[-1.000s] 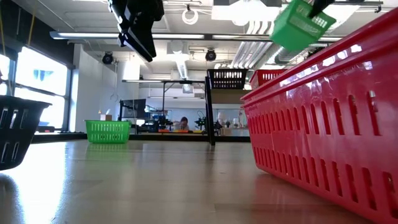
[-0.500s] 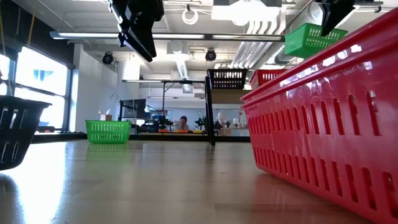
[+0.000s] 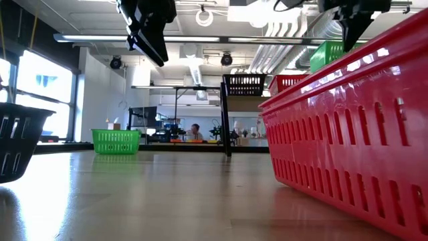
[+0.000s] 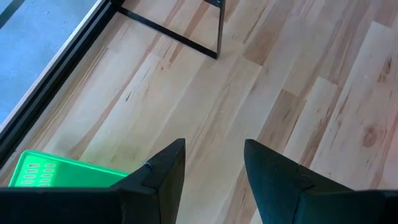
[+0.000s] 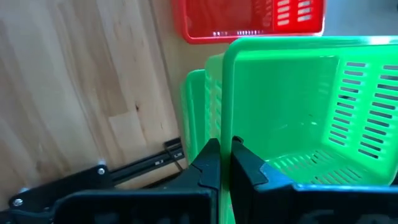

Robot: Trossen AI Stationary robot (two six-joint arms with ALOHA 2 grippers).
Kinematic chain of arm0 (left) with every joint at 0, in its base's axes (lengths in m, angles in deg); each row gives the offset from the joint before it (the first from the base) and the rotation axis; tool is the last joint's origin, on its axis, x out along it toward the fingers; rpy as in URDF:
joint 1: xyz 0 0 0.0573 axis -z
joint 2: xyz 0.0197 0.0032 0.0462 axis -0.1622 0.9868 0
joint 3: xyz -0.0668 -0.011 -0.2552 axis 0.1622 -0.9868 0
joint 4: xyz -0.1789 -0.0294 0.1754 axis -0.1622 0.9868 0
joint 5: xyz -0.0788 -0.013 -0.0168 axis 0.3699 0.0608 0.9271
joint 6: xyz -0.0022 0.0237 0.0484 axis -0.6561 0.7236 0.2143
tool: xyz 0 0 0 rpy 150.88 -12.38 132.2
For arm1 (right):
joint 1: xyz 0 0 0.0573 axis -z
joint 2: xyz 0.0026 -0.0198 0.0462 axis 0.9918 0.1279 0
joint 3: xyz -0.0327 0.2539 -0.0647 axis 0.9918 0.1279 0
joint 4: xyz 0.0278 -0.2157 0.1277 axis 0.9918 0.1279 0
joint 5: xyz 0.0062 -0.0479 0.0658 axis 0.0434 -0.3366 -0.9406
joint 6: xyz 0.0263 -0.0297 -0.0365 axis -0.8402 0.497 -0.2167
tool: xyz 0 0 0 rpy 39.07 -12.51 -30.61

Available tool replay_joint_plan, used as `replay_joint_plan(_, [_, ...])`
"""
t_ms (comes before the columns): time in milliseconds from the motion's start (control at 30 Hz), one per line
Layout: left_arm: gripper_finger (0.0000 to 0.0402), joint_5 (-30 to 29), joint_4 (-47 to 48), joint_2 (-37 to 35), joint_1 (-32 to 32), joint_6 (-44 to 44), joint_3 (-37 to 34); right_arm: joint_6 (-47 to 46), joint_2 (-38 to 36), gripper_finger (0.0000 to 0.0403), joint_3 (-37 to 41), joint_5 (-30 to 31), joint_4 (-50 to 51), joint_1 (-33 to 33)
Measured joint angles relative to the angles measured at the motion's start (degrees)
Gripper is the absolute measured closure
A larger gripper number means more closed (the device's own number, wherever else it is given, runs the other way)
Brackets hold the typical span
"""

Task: Stack baskets on shelf by color
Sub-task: Stack the bottom green bin on top of the green bin on the shelf

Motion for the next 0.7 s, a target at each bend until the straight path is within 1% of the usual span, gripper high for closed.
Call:
replay_joint_plan(167, [0.0245, -0.1, 0.0, 0.0, 0.0, 0.0, 0.0, 0.4, 1.6, 0.0403, 0.0, -0.4, 0.0, 1.6])
replay_joint_plan(700, [0.0245, -0.1, 0.0, 0.0, 0.0, 0.0, 0.0, 5.5, 1.5, 0.0403, 0.0, -1.4, 0.0, 4.9])
